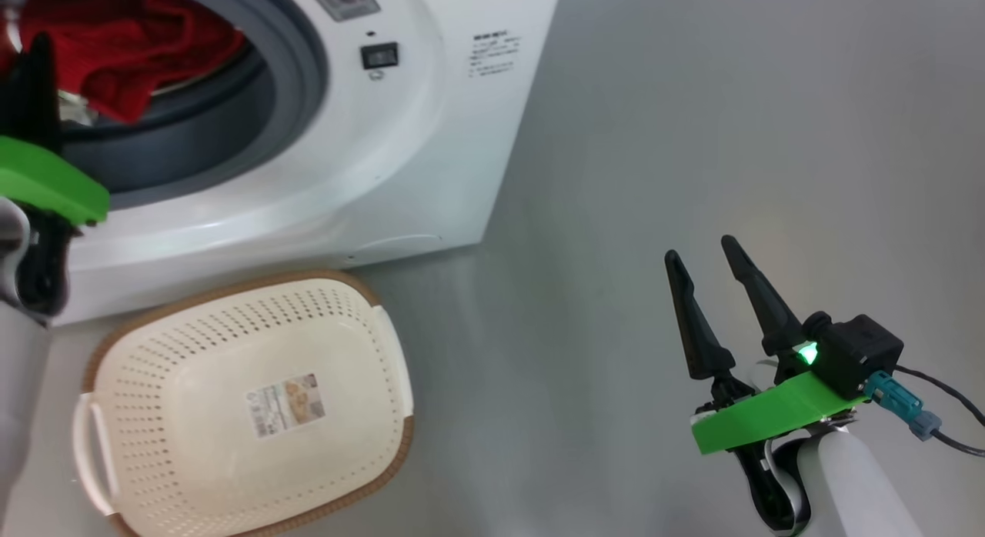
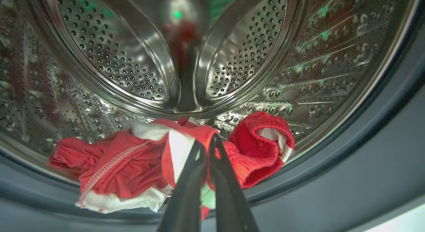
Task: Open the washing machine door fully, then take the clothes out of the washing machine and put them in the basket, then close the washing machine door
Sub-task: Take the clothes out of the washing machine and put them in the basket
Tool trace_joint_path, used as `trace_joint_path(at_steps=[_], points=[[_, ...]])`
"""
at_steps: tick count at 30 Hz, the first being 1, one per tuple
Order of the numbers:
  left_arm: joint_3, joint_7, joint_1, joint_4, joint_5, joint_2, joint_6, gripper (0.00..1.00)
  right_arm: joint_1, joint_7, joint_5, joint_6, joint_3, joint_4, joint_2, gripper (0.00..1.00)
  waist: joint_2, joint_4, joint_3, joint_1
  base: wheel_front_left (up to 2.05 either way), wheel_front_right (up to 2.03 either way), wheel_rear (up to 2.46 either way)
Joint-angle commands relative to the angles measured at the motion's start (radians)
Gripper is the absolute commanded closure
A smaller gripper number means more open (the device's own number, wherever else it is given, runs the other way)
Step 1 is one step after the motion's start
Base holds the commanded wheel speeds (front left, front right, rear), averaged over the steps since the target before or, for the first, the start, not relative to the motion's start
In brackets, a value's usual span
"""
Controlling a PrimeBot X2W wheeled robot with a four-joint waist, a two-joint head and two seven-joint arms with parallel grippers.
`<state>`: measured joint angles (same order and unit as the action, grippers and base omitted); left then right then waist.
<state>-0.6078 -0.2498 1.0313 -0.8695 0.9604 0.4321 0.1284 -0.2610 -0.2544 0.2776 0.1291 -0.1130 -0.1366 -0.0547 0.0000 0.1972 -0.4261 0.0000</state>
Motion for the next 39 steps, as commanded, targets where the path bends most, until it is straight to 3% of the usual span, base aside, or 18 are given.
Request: trace_joint_path(at_steps=[1,10,19,33,39], points=[[0.039,-0.012,-0.011,0.024,-0.013,0.041,0.002,1.00,0.024,-0.007,-0.017,0.002,-0.016,0.019,0.004,0.00,0.0000,-0.039,0.041,0.0000,0.00,0.00,0.00],[0.280,-0.012,-0.220,0.273,-0.151,-0.012,0.002,1.00,0.066,-0.007,-0.027,0.002,0.001,0.005,-0.002,0.00,0.0000,-0.087,0.111,0.0000,0.00,0.00,0.00],[0.448,-0.012,-0.406,0.559,-0.253,-0.054,0.002,1.00,0.090,-0.007,-0.020,0.002,0.008,0.005,-0.016,0.00,0.0000,-0.108,0.146,0.0000,0.00,0.00,0.00],[0.627,-0.012,-0.639,0.999,-0.337,-0.105,0.002,1.00,0.112,-0.007,-0.018,0.002,0.025,0.010,-0.023,0.00,0.0000,-0.124,0.165,0.0000,0.00,0.00,0.00],[0.657,-0.012,-0.699,1.133,-0.363,-0.129,0.002,1.00,0.118,-0.007,-0.018,0.002,0.029,0.013,-0.026,0.00,0.0000,-0.130,0.168,0.0000,0.00,0.00,0.00]])
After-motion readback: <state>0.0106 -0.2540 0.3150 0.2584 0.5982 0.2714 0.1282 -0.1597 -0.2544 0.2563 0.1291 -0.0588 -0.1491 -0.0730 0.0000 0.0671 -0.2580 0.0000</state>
